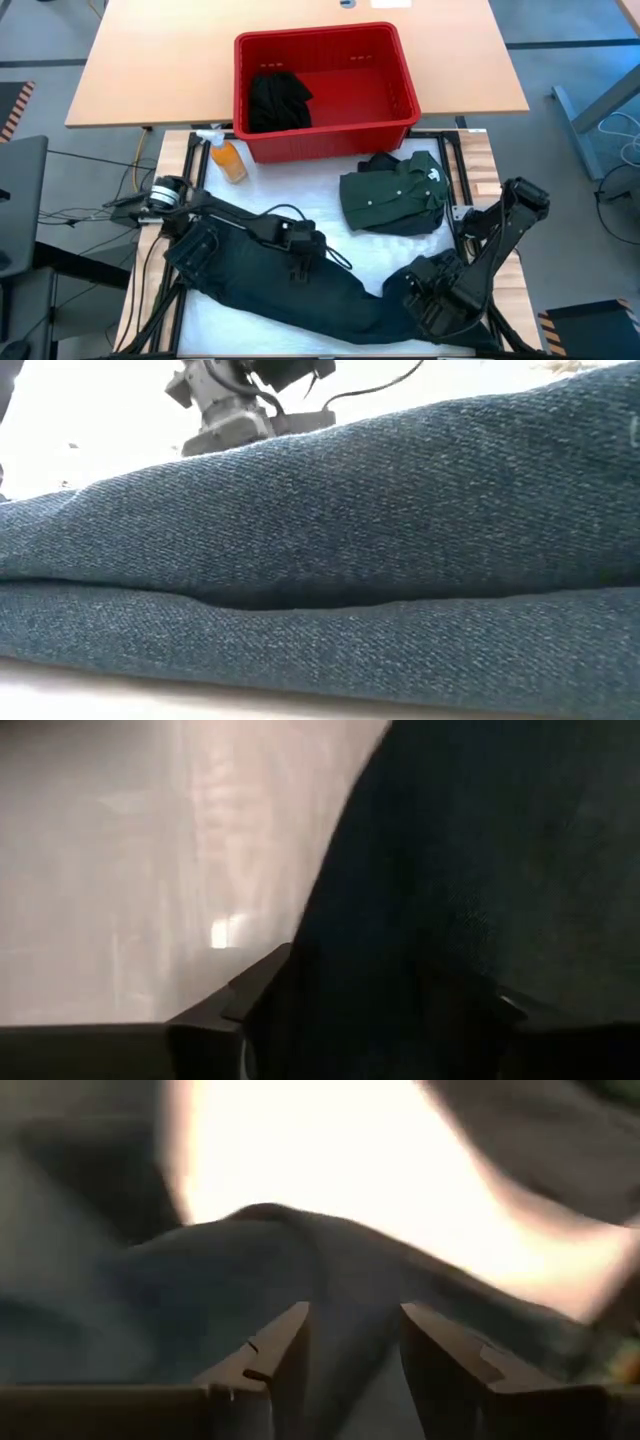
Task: Fold Laundry from Bin
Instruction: Fold the blue pants from the red laundry bin
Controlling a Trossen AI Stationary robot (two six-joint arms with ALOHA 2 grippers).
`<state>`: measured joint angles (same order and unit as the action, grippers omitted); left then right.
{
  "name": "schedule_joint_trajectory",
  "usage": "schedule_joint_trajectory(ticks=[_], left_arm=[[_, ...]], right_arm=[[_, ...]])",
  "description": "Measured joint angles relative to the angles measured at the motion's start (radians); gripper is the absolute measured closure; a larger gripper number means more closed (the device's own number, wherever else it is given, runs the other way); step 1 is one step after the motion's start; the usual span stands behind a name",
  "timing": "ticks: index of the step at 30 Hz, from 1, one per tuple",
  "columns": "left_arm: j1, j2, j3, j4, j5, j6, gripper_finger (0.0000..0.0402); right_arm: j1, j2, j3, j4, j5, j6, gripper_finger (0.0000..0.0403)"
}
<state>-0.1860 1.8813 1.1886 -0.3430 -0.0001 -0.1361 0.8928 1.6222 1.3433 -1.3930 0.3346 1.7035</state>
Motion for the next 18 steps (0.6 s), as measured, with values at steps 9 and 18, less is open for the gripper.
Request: schedule_joint_trajectory(ticks=[9,18], left_arm=[[-0.013,0.116,0.017,-0.056,0.079,-0.003,0.0216],[-0.015,0.116,0.016,-0.064,0.080,-0.047,0.0253]], right_arm=[[-0.088,0.003,-0.173,0.025,-0.185,0.151,0.0225],[-0.134,0.003,-0.286,0.093,-0.363,0.067,0.0225]])
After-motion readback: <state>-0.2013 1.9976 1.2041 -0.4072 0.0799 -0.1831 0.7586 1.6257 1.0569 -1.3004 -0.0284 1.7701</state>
